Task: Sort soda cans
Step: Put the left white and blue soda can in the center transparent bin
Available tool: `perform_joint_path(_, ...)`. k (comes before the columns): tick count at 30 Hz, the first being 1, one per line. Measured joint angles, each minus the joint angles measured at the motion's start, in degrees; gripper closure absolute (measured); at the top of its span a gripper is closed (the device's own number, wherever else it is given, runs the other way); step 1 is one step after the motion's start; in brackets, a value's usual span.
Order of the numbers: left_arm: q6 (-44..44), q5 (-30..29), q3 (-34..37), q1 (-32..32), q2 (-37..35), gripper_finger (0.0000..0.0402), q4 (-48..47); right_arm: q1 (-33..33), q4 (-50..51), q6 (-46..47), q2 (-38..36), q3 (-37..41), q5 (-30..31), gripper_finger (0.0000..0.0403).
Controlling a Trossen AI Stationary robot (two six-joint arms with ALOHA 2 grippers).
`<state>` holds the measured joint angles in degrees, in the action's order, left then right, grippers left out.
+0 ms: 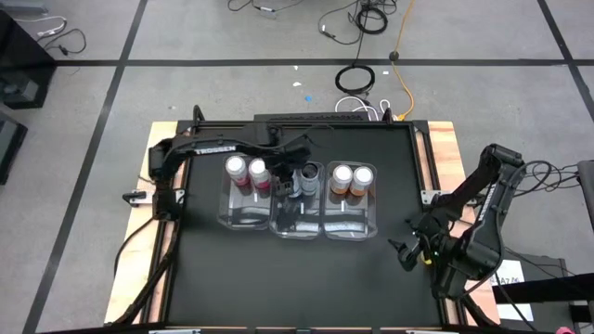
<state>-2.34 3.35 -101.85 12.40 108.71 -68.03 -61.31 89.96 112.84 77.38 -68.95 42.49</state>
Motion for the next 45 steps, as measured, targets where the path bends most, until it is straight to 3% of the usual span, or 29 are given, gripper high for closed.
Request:
perform_joint_path(6,-3.2,-6.7,-2.1,0.0,4.4,0.0123,-1.9,2.1,0.0,-1.2,-0.5,0.0,0.0,0.0019)
perform_joint_path(12,-6.0,-8.0,-2.3,0.1,5.4,0.0123,-1.1,3.7,0.1,-1.7,-0.5,0.0,0.0,0.0019)
perform_joint_path(45,-1.8,-6.4,-2.3,-0.1,5.4,0.011,0.2,4.7,0.1,-3.0,-0.4,0.0,-0.1,0.0019)
